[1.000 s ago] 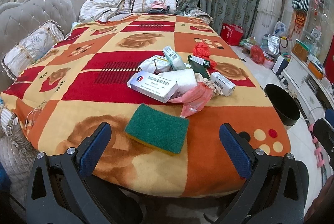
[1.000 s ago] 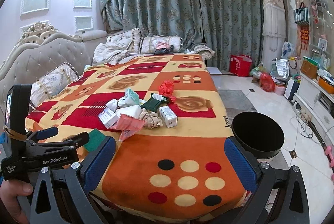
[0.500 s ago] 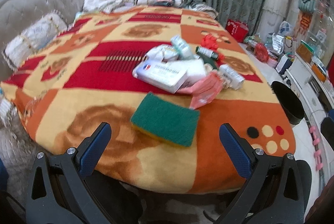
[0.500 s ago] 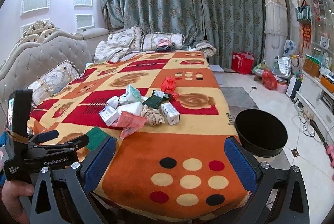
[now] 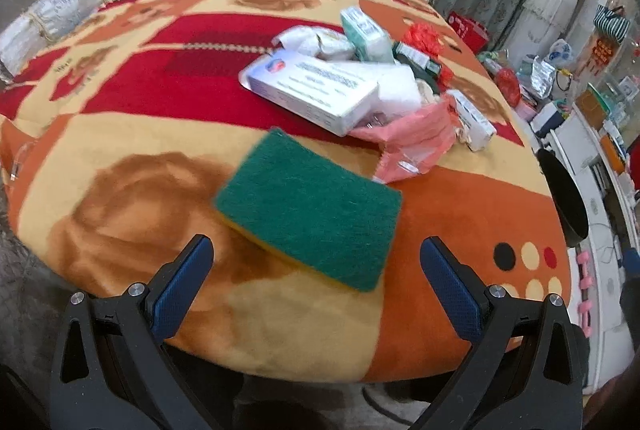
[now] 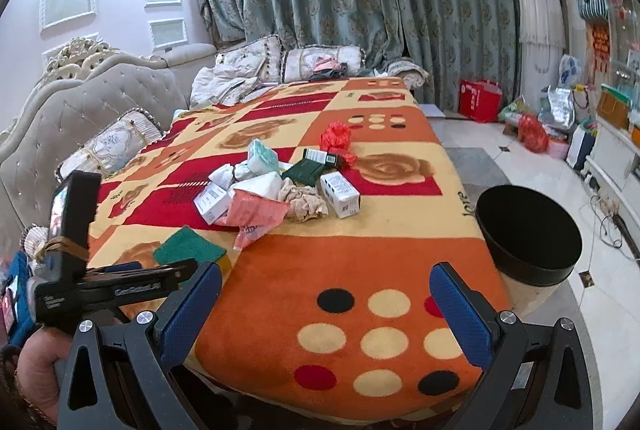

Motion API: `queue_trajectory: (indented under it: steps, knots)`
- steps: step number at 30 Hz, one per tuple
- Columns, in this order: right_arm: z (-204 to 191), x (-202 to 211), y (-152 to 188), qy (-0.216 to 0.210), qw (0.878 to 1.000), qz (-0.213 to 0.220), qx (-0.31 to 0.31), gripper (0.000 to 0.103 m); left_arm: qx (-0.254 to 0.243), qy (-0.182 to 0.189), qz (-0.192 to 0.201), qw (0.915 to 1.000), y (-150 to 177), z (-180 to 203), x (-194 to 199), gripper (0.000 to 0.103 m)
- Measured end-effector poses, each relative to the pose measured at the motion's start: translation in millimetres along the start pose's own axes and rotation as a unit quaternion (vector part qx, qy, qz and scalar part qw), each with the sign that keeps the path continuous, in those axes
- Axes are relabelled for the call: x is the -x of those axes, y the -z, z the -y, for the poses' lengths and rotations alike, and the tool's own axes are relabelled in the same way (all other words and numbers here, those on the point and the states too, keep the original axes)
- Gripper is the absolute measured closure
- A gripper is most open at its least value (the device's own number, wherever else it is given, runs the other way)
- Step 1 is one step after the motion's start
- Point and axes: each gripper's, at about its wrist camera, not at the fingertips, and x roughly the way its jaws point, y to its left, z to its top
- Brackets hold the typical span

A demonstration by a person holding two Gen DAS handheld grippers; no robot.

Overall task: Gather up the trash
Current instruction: 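Lower the left tool onto the green sponge and close its fingers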

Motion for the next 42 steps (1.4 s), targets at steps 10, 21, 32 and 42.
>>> queue_trajectory:
  steps: [10, 21, 32, 42]
  knots:
    - [14, -17, 6, -0.001, 1.0, -0.02, -0.018, 0.0, -0.026, -0.042, 0.008, 0.9988, -5, 4, -24, 0.001]
    - [9, -21, 3, -0.006, 1.0, -0.016, -0.009, 0.0, -0.089, -0.055, 0.02, 0.9942, 1, -15, -6, 0.0]
    - [5, -16, 1, -0.005, 1.0, -0.013, -0.008, 0.0, -0.129, -0.11, 0.045, 0.9844, 13, -28, 9, 0.0]
    - [-1, -11, 2, -0.014, 1.0, -0.008, -0.005, 0.0, -0.031, -0.013, -0.009, 0.9994, 12, -21, 1, 0.0]
